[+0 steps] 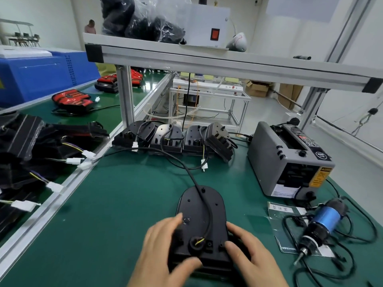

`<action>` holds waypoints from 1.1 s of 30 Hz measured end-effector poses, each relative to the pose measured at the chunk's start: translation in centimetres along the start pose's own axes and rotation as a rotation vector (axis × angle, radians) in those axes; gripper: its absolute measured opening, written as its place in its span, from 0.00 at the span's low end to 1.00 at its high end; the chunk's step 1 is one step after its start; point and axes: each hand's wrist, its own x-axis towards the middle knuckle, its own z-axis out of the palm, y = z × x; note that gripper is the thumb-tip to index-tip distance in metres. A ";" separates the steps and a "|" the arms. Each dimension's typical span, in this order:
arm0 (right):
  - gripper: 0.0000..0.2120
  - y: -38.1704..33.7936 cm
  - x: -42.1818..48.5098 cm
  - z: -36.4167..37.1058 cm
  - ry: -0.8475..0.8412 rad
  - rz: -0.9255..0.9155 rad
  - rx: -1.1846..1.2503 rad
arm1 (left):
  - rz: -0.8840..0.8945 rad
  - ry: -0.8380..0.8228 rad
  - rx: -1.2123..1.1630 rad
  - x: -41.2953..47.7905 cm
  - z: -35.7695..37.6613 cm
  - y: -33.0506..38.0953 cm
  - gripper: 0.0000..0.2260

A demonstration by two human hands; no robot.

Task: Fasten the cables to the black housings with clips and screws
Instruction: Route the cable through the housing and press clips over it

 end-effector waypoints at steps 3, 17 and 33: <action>0.18 0.0 -0.1 -0.1 -0.018 0.006 0.010 | -0.112 -0.073 -0.050 0.1 0.0 -1.0 0.17; 0.19 0.3 0.2 -0.2 -0.033 -0.001 -0.008 | -0.063 -0.075 -0.033 1.1 0.6 -0.2 0.17; 0.09 -2.7 2.3 -0.6 -0.059 -0.528 -0.354 | -0.058 -0.095 -0.002 1.1 0.6 -0.1 0.16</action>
